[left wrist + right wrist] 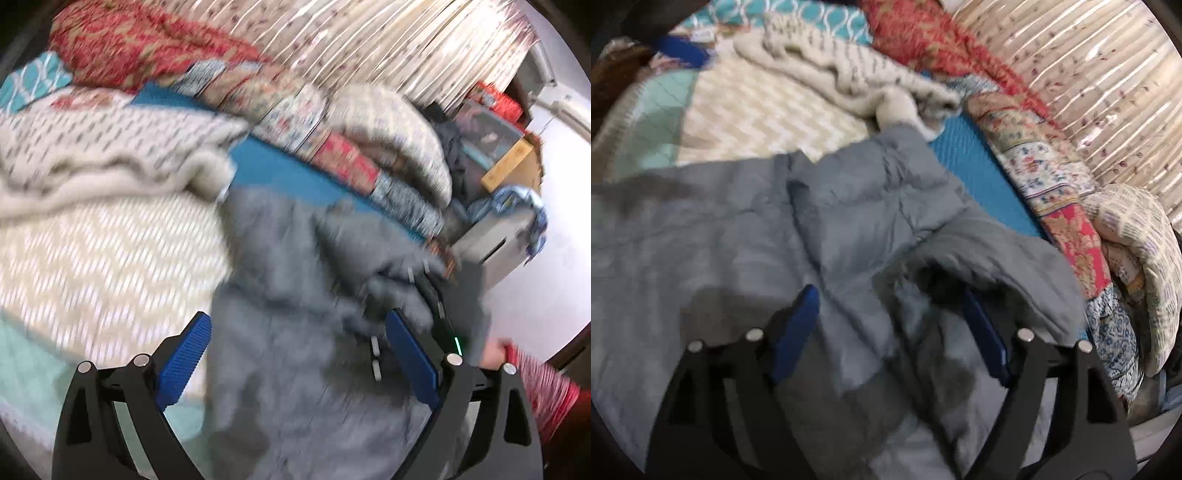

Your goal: Fold large clothes

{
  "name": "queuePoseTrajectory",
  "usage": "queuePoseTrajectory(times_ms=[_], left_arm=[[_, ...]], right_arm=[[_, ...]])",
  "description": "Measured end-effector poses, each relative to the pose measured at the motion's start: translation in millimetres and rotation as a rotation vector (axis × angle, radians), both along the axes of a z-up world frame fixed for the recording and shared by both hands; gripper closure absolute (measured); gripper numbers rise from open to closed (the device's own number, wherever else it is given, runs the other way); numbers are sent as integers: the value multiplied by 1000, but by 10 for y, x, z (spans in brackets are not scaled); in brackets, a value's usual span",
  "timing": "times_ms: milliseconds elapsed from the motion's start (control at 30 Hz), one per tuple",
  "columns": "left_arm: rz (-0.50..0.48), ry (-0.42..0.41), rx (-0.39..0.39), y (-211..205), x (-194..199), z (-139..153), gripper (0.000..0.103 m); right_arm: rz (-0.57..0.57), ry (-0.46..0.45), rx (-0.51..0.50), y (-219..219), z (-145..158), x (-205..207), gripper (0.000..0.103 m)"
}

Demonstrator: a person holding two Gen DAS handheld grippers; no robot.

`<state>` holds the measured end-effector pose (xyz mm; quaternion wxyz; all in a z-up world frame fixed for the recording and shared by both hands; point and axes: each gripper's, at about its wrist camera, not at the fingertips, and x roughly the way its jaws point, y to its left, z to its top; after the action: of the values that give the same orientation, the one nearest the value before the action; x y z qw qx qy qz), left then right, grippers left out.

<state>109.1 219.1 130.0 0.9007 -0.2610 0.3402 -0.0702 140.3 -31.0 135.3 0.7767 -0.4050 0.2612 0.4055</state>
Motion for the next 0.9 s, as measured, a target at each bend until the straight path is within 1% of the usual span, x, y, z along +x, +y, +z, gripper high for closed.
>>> queuePoseTrajectory(times_ms=[33, 67, 100, 133, 200, 233, 267, 300, 333, 367, 400, 433, 467, 533, 567, 633, 667, 700, 767, 800, 833, 867, 900], left_arm=[[-12, -20, 10, -64, 83, 61, 103], [-45, -44, 27, -175, 196, 145, 103], [-81, -62, 38, -279, 230, 200, 103], [-124, -77, 49, -391, 296, 250, 103], [-259, -99, 79, -762, 442, 292, 103], [-320, -105, 95, -940, 494, 286, 103], [-406, -111, 119, -1188, 566, 260, 103], [-456, -114, 132, -1324, 607, 218, 103], [-512, -113, 143, -1494, 663, 166, 103], [-569, -99, 144, -1690, 780, 95, 103], [-595, -85, 140, -1807, 875, 31, 103], [-622, -62, 136, -1947, 1014, -60, 103], [-632, -42, 142, -2067, 1159, -158, 103], [-632, -17, 153, -2199, 1328, -311, 103], [-621, -9, 171, -2240, 1409, -377, 103], [-539, -6, 243, -2268, 1627, -478, 103], [-496, -8, 257, -2220, 1674, -492, 103], [-424, -11, 259, -2107, 1749, -482, 103], [-304, -17, 215, -1810, 1808, -432, 103], [-220, -21, 177, -1546, 1782, -404, 103], [-172, -21, 169, -1405, 1749, -390, 103], [-107, -10, 156, -1174, 1693, -406, 103], [-66, -1, 141, -1037, 1659, -432, 103]], right_arm=[[-9, 0, 7, -53, 35, -34, 27], [-44, 12, 37, -250, 110, -66, 27], [-75, 22, 62, -376, 138, -58, 27], [-127, 38, 99, -533, 182, -17, 27], [-278, 94, 197, -967, 269, 141, 27], [-369, 127, 259, -1215, 310, 251, 33], [-436, 157, 308, -1392, 337, 341, 42], [-554, 223, 399, -1728, 359, 519, 48], [-636, 269, 460, -1962, 351, 645, 58], [-708, 310, 506, -2148, 337, 781, 66], [-759, 339, 544, -2286, 332, 906, 68], [-779, 356, 573, -2364, 325, 973, 71], [-794, 388, 620, -2442, 327, 1094, 71], [-808, 440, 667, -2446, 294, 1282, 71], [-813, 458, 671, -2426, 276, 1354, 71], [-855, 496, 644, -2355, 113, 1554, 71], [-874, 501, 629, -2344, 46, 1596, 71], [-914, 493, 607, -2364, -48, 1656, 71], [-989, 479, 589, -2484, -192, 1737, 72], [-1009, 480, 589, -2526, -236, 1752, 72], [-1036, 475, 584, -2575, -291, 1777, 72], [-1058, 473, 578, -2637, -357, 1809, 72], [-1069, 474, 577, -2680, -408, 1833, 72]])
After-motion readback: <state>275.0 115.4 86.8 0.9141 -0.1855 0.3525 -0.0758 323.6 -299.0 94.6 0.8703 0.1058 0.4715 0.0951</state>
